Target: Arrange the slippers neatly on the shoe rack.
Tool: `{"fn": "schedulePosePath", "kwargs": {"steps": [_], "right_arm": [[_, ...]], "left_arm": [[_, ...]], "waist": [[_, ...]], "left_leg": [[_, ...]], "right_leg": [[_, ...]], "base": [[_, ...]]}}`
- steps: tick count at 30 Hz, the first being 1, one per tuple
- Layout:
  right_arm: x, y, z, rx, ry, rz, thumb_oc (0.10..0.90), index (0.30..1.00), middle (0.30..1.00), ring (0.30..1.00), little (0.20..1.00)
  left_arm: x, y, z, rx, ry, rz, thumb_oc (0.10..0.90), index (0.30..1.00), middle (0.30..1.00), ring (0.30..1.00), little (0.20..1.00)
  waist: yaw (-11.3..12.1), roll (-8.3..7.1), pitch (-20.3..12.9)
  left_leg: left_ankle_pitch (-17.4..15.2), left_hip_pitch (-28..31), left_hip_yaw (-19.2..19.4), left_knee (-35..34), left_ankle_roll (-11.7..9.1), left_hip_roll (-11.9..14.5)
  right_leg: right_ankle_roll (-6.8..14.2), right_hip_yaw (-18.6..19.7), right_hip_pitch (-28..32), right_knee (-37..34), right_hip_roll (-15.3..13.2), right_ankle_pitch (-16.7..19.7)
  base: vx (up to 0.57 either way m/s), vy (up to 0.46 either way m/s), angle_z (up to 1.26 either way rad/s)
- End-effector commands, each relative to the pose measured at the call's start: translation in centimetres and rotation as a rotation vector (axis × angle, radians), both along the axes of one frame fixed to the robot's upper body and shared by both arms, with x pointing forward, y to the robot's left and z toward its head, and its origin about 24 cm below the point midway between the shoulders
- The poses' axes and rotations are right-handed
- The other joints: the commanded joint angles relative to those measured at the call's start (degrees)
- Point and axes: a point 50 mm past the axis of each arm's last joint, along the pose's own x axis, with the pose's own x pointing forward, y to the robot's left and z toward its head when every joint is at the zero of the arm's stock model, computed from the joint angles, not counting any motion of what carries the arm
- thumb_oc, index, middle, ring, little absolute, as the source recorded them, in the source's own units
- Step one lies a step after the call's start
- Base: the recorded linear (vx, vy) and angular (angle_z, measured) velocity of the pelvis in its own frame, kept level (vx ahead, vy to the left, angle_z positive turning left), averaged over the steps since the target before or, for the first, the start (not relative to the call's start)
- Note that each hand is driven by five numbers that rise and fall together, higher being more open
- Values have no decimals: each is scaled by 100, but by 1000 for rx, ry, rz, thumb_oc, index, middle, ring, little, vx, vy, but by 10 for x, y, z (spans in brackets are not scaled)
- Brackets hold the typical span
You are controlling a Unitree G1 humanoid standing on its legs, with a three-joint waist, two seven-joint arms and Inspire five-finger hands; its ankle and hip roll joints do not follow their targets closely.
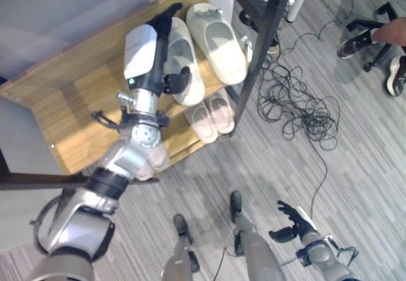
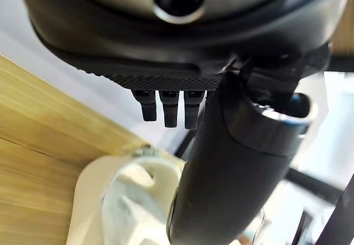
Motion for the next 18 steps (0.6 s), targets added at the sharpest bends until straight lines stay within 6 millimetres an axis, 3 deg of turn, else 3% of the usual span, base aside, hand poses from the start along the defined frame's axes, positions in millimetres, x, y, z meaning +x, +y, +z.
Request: {"fn": "schedulePosePath", "kwargs": {"steps": [1,14,18], "right_arm": [[-4,-12,6,-34,-34,-14,800,900,900,900,900],[-3,-17,10,-61,-44,-26,800,900,900,900,900],[-5,-20,10,-68,-42,-34,800,900,900,900,900]], "left_arm": [[-17,3,53,-131,-273,-64,800,900,900,900,900],[-19,-9,-22,-660,41,-342,800,900,900,900,900],[-18,-15,-33,-693,105,-370,800,900,900,900,900]], "waist": [[106,-9,-173],[164,-64,-196],[173,-70,-219]], "left_leg": [[-226,-27,-308,-43,-211,288],[-163,6,-318,-43,-196,313],[-146,-4,-318,-43,-193,326]], "right_leg": [[563,-25,236,450,-316,-1146],[512,-110,389,359,-254,-1150],[499,-113,387,360,-239,-1156]], "base": [[0,0,0],[-12,-3,4],[0,0,0]]}}
